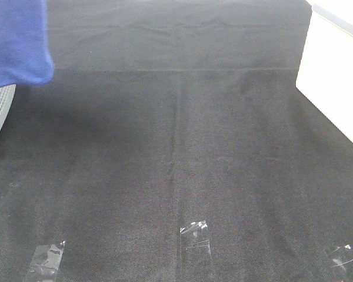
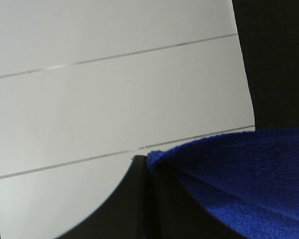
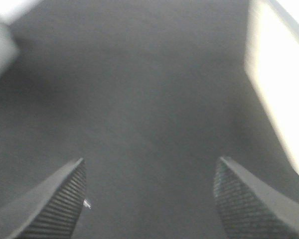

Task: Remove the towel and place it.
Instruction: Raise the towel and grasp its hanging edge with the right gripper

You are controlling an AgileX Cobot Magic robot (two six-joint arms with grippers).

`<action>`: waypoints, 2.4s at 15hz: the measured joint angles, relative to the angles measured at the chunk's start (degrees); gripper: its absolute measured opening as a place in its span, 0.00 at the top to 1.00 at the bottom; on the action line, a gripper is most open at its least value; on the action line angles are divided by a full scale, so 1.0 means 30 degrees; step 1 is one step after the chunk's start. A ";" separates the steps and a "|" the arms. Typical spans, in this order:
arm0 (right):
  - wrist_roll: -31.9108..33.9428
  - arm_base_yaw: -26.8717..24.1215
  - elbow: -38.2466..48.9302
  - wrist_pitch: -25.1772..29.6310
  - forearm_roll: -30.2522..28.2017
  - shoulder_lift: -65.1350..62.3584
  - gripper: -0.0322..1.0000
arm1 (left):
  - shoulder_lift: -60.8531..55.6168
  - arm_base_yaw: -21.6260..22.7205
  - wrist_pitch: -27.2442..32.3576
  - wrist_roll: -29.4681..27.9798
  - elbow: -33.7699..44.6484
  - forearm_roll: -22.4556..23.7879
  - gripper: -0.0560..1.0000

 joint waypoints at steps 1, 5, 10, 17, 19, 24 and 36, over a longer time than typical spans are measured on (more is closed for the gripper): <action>-0.3018 0.0000 0.0000 -0.0592 0.2922 0.1509 0.30 | 0.0000 -0.0898 0.0000 0.0019 0.0000 0.0573 0.95; -1.5489 0.0000 -0.0019 -0.0325 1.2567 0.8136 0.30 | 0.0000 -0.2960 0.0000 0.0076 0.0000 0.1986 0.95; -2.7464 0.0000 -0.0153 0.4221 2.0760 1.7914 0.27 | 0.0019 -0.3228 -0.2235 -0.0019 0.0000 0.1910 0.95; -3.0176 0.6092 -0.5577 0.4221 2.1066 2.7005 0.09 | 0.1203 -0.3247 -0.3915 -0.0076 0.0000 0.1719 0.95; -2.9622 0.7697 -0.7716 0.2941 2.1104 2.8552 0.09 | 0.1318 -0.3247 -0.4049 -0.0134 0.0000 0.1490 0.95; -2.8705 0.9186 -1.0772 0.2502 2.1123 3.0520 0.08 | 0.1413 -0.3247 -0.4526 -0.0210 0.0000 0.0649 0.95; -2.6738 1.0638 -1.1096 0.1757 2.0397 3.1341 0.58 | 0.2082 -0.3247 -0.4068 -0.0229 0.0000 0.1108 0.95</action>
